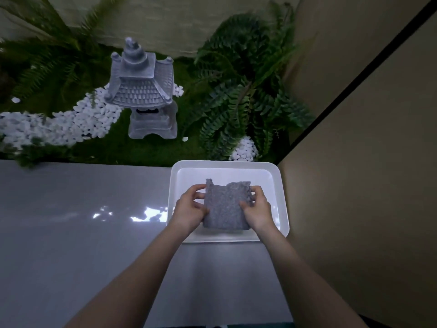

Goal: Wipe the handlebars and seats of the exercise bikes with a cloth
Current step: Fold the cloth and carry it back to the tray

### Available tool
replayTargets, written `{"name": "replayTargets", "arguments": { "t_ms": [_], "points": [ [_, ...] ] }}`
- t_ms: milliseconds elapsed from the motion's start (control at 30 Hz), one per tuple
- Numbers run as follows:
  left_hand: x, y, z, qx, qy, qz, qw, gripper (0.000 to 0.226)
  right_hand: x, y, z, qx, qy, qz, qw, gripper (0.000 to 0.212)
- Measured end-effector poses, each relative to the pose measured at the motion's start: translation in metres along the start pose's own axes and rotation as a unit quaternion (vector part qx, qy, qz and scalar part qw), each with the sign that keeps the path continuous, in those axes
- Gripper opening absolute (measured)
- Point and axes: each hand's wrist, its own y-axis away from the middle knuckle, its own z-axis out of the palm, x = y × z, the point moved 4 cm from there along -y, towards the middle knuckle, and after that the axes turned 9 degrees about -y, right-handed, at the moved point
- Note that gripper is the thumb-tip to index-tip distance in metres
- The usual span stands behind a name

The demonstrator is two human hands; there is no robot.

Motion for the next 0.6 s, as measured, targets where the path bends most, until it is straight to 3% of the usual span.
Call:
{"name": "replayTargets", "arguments": {
  "t_ms": [233,333,400,467,533,600],
  "points": [
    [-0.057,-0.064,0.019,0.040,-0.028,0.002,0.999,0.059,0.036,-0.047,0.030,-0.013,0.011,-0.015,1.000,0.027],
    [-0.064,-0.065,0.019,0.066,-0.152,0.109,0.980,0.067,0.038,-0.042,0.032,0.037,0.131,-0.103,0.985,0.046],
    [-0.065,-0.064,0.020,0.090,-0.334,0.209,0.915,0.075,0.030,-0.033,0.032,0.064,0.236,-0.214,0.946,0.052],
    [-0.068,-0.065,0.027,0.044,-0.494,0.251,0.831,0.081,0.029,-0.029,0.037,-0.019,0.343,-0.282,0.896,0.055],
    [-0.076,-0.069,0.032,-0.026,-0.597,0.241,0.764,0.084,0.040,-0.032,0.040,-0.129,0.438,-0.267,0.849,0.064],
    [-0.079,-0.072,0.032,-0.064,-0.623,0.215,0.749,0.087,0.050,-0.038,0.035,-0.190,0.473,-0.207,0.835,0.072]
  ]
}}
